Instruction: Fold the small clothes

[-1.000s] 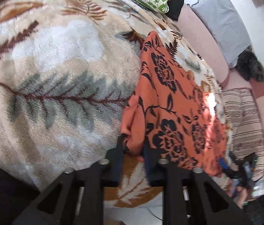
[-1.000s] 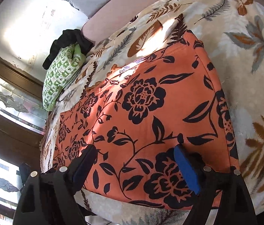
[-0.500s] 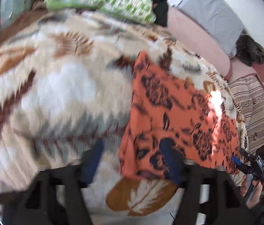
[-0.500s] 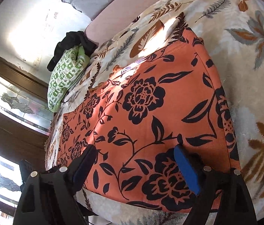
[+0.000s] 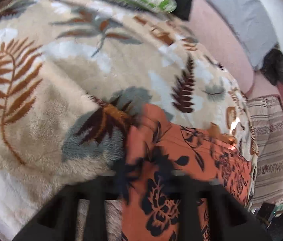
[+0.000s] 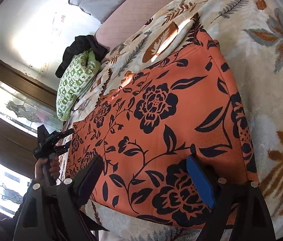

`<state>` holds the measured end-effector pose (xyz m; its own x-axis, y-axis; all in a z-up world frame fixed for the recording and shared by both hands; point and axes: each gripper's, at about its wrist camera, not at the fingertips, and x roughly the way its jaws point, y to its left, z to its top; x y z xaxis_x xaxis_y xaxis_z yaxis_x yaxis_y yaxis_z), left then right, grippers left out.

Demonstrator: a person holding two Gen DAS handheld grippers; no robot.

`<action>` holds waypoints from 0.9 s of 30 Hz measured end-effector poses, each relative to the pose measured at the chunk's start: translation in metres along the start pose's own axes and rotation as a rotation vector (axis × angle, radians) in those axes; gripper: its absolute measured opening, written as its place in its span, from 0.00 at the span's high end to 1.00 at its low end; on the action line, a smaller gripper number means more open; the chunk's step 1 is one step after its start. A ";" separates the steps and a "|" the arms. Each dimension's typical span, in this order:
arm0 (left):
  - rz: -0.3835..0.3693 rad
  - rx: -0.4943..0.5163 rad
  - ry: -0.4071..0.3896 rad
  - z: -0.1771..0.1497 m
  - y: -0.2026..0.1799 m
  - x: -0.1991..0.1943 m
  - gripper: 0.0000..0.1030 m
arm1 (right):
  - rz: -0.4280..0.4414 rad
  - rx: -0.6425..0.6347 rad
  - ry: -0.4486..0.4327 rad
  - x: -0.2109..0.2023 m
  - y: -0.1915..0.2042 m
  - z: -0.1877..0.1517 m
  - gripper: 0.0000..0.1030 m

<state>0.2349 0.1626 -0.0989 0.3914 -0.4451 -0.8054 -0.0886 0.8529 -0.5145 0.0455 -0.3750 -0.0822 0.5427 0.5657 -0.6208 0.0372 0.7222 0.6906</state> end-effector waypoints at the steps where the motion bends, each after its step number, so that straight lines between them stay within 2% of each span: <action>1: -0.002 0.003 -0.027 0.000 -0.002 -0.004 0.91 | 0.000 -0.002 0.002 0.000 0.000 0.000 0.15; 3: 0.022 0.131 -0.132 -0.008 -0.024 -0.020 0.91 | 0.000 -0.005 0.004 0.001 0.000 0.001 0.15; 4: 0.050 0.165 -0.147 -0.011 -0.029 -0.018 0.90 | 0.002 -0.007 0.004 0.001 -0.001 0.001 0.15; 5: 0.102 0.148 -0.082 -0.011 -0.023 -0.001 0.90 | 0.004 -0.007 0.003 0.001 -0.001 0.001 0.15; 6: 0.086 0.101 -0.042 -0.010 -0.013 0.009 0.86 | 0.005 -0.007 0.003 0.002 -0.002 0.001 0.15; 8: 0.031 0.024 -0.062 -0.008 -0.002 0.002 0.81 | 0.004 -0.003 0.001 0.002 -0.001 0.001 0.15; 9: 0.051 0.022 -0.081 -0.010 -0.004 -0.005 0.79 | 0.003 -0.001 0.000 0.002 0.000 0.000 0.15; 10: 0.090 0.041 -0.106 -0.013 -0.010 -0.013 0.73 | 0.006 0.001 -0.003 0.002 -0.001 0.000 0.15; 11: 0.138 0.084 -0.135 -0.017 -0.019 -0.024 0.72 | 0.011 0.006 -0.006 0.001 -0.001 0.000 0.15; 13: 0.151 0.156 -0.173 -0.029 -0.033 -0.045 0.67 | 0.023 0.023 -0.011 -0.002 -0.003 -0.001 0.15; 14: 0.143 0.187 -0.199 -0.040 -0.040 -0.059 0.64 | 0.031 0.036 -0.013 -0.004 -0.004 0.000 0.15; 17: 0.141 0.249 -0.248 -0.074 -0.057 -0.087 0.41 | 0.085 0.075 -0.053 -0.017 -0.001 0.006 0.15; 20: 0.118 0.316 -0.235 -0.115 -0.075 -0.091 0.38 | 0.130 0.056 -0.088 -0.024 0.010 0.026 0.15; 23: 0.129 0.350 -0.198 -0.144 -0.085 -0.077 0.38 | 0.201 0.079 -0.063 -0.009 0.010 0.062 0.15; 25: 0.153 0.355 -0.168 -0.163 -0.087 -0.065 0.38 | 0.157 0.121 -0.074 0.008 -0.008 0.090 0.15; 27: 0.168 0.343 -0.138 -0.177 -0.085 -0.057 0.38 | 0.037 0.230 -0.126 0.023 -0.052 0.109 0.15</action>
<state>0.0582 0.0667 -0.0614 0.5187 -0.2706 -0.8110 0.1397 0.9627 -0.2318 0.1479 -0.4425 -0.0918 0.6473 0.5254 -0.5523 0.1974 0.5842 0.7872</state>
